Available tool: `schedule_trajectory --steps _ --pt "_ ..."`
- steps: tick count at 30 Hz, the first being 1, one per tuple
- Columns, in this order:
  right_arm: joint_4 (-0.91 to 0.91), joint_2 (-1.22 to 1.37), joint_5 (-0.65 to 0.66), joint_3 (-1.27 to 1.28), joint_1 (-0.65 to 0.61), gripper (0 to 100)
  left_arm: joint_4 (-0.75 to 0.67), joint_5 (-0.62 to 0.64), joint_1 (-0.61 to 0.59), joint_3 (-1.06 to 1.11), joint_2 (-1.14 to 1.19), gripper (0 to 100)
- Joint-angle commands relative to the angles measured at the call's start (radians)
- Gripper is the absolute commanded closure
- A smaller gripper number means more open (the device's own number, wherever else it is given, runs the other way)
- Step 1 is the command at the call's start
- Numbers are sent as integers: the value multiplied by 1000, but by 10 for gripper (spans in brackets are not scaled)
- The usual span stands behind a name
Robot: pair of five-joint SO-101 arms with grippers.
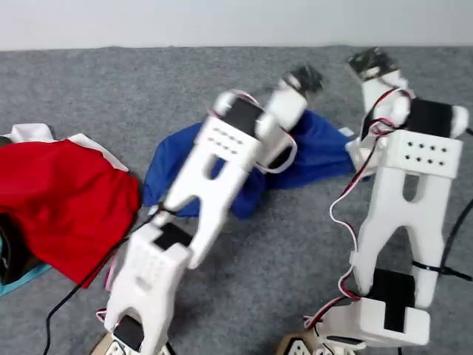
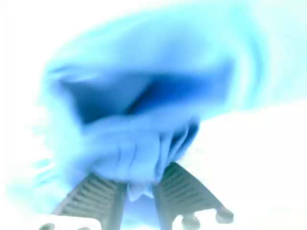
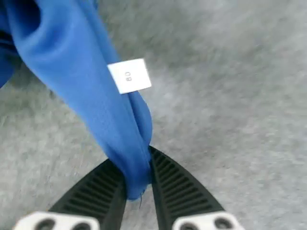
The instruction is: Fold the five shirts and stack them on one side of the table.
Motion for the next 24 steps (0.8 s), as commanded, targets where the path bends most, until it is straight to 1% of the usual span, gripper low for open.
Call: schedule_trajectory --steps 1,5,9,14,17,19,24 --pt "41 -76 48 -103 19 988 25 -5 -75 5 -250 986" --pt "38 -179 114 -135 25 988 5 -32 -161 -1 -417 986" --pt "4 -295 181 -161 38 988 -48 -155 -259 -1 -551 986" --pt "-154 -409 255 -169 42 988 -157 -264 -361 -1 -671 986" --pt "-260 -456 281 -169 44 988 -229 -345 -397 -1 -720 986" --pt "-334 -478 281 -169 47 988 -282 -402 -410 -1 -753 986" --pt "-509 -503 298 -169 107 988 -419 -537 -419 -1 -830 986"
